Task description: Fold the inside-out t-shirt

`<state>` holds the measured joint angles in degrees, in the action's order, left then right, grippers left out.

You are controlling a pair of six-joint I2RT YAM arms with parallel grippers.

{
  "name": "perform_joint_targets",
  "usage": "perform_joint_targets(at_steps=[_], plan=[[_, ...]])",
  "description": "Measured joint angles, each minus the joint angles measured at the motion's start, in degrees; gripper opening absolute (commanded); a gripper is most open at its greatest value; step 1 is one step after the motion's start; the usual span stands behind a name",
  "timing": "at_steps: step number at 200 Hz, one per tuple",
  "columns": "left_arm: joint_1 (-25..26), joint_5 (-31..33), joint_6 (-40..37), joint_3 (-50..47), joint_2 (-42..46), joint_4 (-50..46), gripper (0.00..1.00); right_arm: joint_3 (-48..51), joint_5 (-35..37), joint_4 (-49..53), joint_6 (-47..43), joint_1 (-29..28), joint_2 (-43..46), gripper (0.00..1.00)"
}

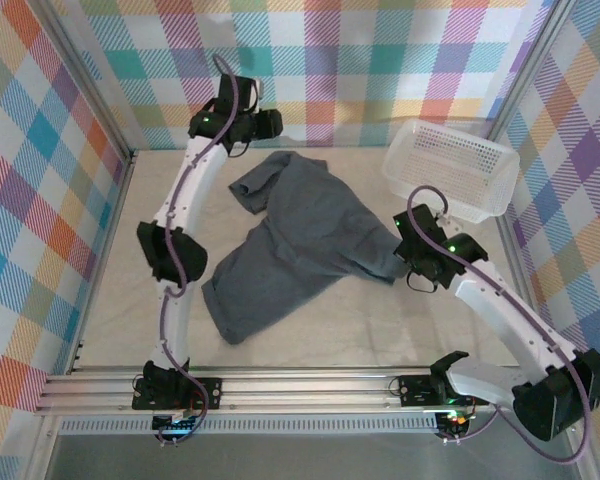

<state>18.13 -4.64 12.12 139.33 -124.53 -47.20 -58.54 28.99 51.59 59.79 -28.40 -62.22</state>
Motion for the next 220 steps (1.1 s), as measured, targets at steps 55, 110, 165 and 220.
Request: perform_joint_targets(at_steps=[55, 110, 165, 220], plan=[[1.1, 1.6, 18.6, -68.0, 58.4, 5.1, 0.24, 1.8, -3.9, -2.5, 1.5, 0.0, 5.0, 0.00], [7.9, -4.6, 46.8, -107.1, 77.6, -1.8, 0.31, 1.6, -6.2, -3.2, 1.0, 0.0, 1.6, 0.00], [10.8, -8.0, 59.1, -114.0, 76.7, -1.8, 0.52, 1.1, -8.1, -4.7, 0.5, 0.0, -0.2, 0.00], [11.0, -9.5, 59.4, -112.4, 70.2, 4.2, 0.55, 1.0, -8.7, -5.5, -0.3, 0.0, -0.2, 0.00]])
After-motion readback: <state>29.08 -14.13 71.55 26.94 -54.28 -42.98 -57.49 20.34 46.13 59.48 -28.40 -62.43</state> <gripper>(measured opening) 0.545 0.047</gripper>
